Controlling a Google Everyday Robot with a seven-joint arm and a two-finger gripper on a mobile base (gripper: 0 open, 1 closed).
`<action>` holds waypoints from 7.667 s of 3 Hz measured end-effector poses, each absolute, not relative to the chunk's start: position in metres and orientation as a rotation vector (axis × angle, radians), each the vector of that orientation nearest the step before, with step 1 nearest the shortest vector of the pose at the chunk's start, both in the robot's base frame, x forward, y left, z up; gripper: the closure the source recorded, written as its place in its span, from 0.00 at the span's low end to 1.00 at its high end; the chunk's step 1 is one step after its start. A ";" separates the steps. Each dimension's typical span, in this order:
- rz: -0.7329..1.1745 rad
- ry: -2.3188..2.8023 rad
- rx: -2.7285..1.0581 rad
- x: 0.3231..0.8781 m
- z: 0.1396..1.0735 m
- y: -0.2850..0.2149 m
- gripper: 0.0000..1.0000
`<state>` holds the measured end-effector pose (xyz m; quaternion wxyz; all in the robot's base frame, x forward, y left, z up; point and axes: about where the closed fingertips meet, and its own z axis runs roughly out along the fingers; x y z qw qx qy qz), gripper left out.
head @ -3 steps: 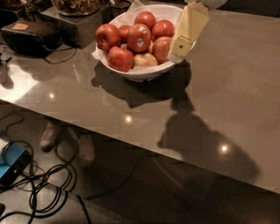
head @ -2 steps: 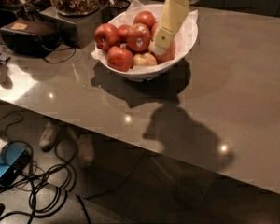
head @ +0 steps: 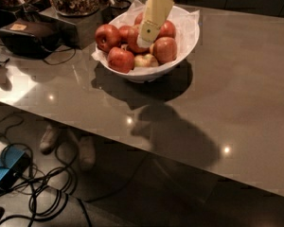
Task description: Pick apple from white bowl
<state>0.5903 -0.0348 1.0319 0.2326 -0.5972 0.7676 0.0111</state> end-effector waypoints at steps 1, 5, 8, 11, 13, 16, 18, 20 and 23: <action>0.067 2.171 -1.586 0.609 1.024 -0.038 0.00; 0.205 2.231 -1.492 0.659 1.007 -0.021 0.00; 0.280 2.297 -1.467 0.670 0.988 -0.020 0.08; 0.300 2.360 -1.436 0.690 0.962 -0.026 0.30; 0.326 2.401 -1.424 0.692 0.946 -0.030 0.29; 0.345 2.430 -1.437 0.693 0.936 -0.028 0.53; 0.362 2.428 -1.457 0.695 0.927 -0.024 0.98; 0.362 2.428 -1.457 0.695 0.927 -0.024 0.81; 0.362 2.428 -1.457 0.695 0.927 -0.024 0.12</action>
Offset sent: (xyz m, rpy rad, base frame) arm 0.0597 -0.0142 -0.0212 0.0384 0.2095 -0.1245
